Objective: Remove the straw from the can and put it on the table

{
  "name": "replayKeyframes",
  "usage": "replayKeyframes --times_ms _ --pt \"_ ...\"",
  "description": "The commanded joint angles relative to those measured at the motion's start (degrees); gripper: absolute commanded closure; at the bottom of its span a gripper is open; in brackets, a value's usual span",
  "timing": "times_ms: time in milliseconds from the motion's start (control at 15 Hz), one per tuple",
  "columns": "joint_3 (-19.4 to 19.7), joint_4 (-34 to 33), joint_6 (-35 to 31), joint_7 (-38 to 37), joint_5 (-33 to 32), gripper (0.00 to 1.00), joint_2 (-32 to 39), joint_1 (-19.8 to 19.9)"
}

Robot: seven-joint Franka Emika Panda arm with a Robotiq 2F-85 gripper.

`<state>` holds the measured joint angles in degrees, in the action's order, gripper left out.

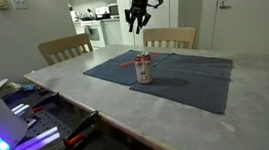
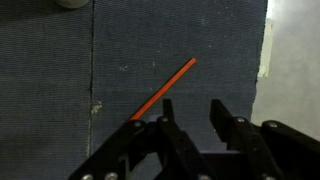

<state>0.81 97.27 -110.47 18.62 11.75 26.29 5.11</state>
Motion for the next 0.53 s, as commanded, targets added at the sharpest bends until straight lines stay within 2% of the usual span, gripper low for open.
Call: replayKeyframes --times_ms 0,267,467 --pt "0.17 -0.32 -0.88 -1.62 -4.69 0.27 -1.78 -0.33" --pt "0.48 0.76 -0.87 -4.43 -10.43 0.0 -5.14 -1.25" --pt "0.48 0.78 -0.57 -7.02 -13.15 0.0 -6.49 -1.73"
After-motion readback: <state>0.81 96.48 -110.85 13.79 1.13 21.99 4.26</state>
